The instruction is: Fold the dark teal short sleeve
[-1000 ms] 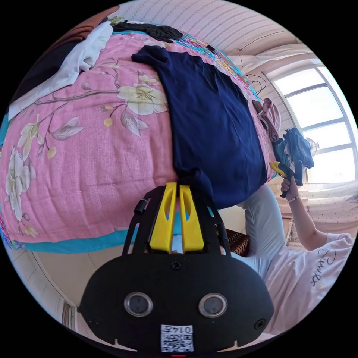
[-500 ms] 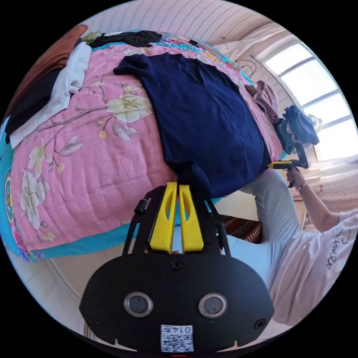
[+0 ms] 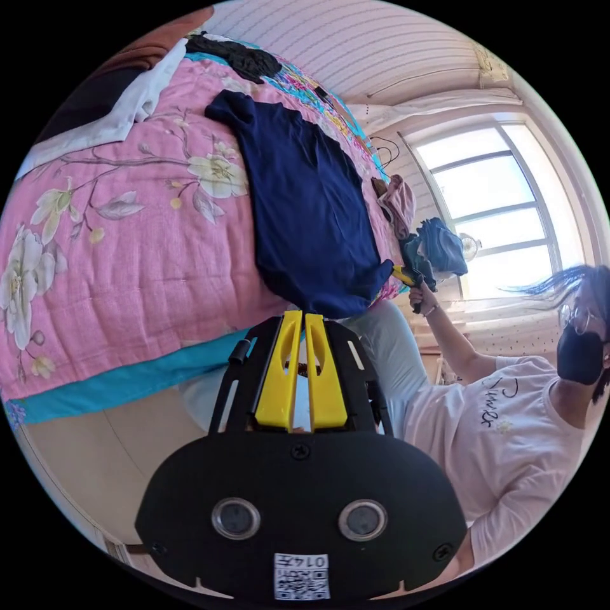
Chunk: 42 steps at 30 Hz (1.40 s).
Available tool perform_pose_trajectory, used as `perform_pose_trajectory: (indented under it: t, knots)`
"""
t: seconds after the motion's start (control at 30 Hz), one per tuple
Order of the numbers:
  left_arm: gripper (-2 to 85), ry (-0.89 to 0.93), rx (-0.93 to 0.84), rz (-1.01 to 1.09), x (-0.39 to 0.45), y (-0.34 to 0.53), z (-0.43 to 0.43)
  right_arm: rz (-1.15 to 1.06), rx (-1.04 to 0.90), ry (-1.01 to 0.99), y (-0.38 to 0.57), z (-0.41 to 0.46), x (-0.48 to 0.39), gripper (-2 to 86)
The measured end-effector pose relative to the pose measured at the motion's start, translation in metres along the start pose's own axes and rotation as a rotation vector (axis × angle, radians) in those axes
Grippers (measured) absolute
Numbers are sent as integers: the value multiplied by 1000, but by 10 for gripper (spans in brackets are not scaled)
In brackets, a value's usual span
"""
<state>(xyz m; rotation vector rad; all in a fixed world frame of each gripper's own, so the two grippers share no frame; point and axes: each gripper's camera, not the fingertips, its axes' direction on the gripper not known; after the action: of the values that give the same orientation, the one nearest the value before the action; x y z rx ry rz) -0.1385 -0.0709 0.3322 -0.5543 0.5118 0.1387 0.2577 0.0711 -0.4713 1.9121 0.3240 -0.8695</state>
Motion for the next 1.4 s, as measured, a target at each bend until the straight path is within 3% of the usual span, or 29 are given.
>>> perform_pose_trajectory:
  t: [0.2, 0.3, 0.53, 0.6, 0.73, 0.97, 1.17, 1.4]
  knots:
    - [-10, -12, -28, -24, -5, -21, 17, -66, -6, 140, -9, 5, -15, 73]
    - [-10, -6, -27, -31, -3, -30, 23, -99, -29, 219, -10, 6, -23, 47]
    - [-10, -22, -188, 79, 33, -24, 28, -26, -354, 254, -12, 8, -38, 8]
    - [-10, -81, -260, 47, 35, -18, 38, 4, -396, 287, -11, 5, -38, 4]
    - [-10, -94, -233, -94, 24, -21, 54, 34, -402, 361, -15, 15, -34, -1]
    - [-10, -291, -253, -59, 56, -7, 56, -34, -445, 477, 1, 32, -57, -2]
    - [-10, -303, -84, 121, 109, -20, 36, -166, -289, 576, 16, 18, -107, -1]
    - [-10, -329, -2, 380, 179, -140, 82, -272, -86, 606, -7, -9, -149, 13]
